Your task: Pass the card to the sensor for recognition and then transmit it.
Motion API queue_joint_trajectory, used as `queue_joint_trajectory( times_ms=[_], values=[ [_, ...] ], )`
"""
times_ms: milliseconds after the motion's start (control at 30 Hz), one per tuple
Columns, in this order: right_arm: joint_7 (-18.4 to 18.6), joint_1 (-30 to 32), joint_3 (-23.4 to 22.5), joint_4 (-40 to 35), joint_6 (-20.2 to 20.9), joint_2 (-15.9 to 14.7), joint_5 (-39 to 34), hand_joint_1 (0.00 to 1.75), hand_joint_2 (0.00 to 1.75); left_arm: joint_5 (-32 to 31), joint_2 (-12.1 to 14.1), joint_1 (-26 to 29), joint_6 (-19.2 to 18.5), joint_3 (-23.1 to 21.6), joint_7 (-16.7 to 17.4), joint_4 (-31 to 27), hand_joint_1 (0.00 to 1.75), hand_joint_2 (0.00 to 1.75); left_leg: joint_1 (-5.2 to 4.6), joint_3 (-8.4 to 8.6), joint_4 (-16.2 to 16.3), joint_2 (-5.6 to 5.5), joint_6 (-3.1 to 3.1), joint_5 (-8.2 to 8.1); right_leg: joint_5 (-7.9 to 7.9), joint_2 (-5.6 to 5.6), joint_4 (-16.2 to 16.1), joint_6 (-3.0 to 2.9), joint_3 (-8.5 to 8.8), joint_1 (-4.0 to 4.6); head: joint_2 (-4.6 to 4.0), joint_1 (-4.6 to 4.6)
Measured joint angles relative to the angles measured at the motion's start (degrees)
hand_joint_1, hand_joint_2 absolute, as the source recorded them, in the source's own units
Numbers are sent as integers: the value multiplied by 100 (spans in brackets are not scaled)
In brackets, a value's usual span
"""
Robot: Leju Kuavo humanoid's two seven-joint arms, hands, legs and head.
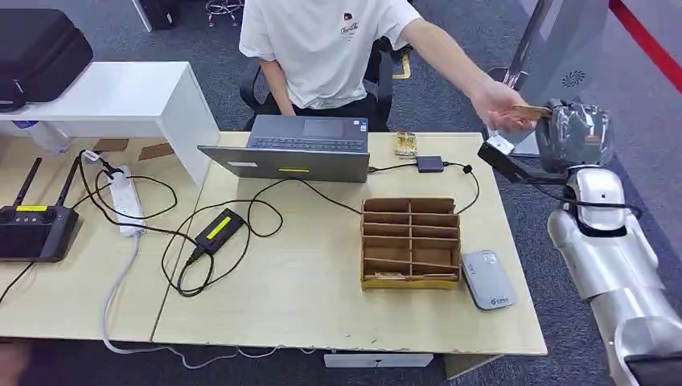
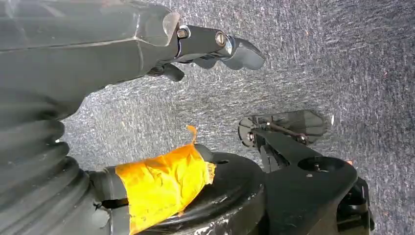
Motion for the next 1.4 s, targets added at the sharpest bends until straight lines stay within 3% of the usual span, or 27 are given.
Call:
queue_joint_trajectory(
  times_ms=[300, 500, 733, 1067, 1100, 1167, 1400],
  values=[
    [-35, 13, 0, -70, 33, 0, -52, 175, 175, -17, 33, 15, -144, -2, -31, -15, 0, 175, 0, 0, 1, 0, 0, 0, 0, 0, 0, 0, 0, 0, 0, 0],
    [92, 281, -9, -318, -203, -37, -70, 175, 175, 70, 35, 19, -138, 0, 20, -15, 0, 175, 0, 3, 3, -1, 0, -1, -1, 0, -3, 0, -3, 0, 0, -2],
    [-225, 1833, -722, -1576, -431, -278, -752, 175, 175, 168, -13, 85, -37, 0, -103, -15, 0, 175, 2, -9, 3, -30, 3, -10, -12, -28, -8, 15, 5, 2, 0, 0],
    [-313, 2189, -999, -1930, -409, -304, -743, 175, 175, 175, -15, 86, -55, 0, -118, -15, 0, 175, 1, -5, 3, -19, 3, -11, -12, -14, -8, 15, 2, 2, 0, 0],
    [-341, 2384, -1141, -2105, -398, -313, -739, 175, 175, 208, -15, 87, -63, 0, -120, -15, 0, 175, 2, -2, 4, -21, 3, -10, -12, -19, -10, 15, 4, 2, 0, 0],
    [-498, 3369, -1559, -2689, -544, -293, -761, 175, 175, 267, -28, 104, -83, 4, -118, -15, 0, 175, 2, -7, 2, -26, 3, -11, -13, -27, -9, 16, 6, 3, 0, 2],
    [-732, 4048, -1709, -2848, -586, -81, -737, 175, 175, 286, -41, 104, -94, 4, -122, -13, 0, 175, 2, -7, 2, -23, 3, -12, -17, -25, -10, 14, 6, 3, 0, 0]
  ],
)
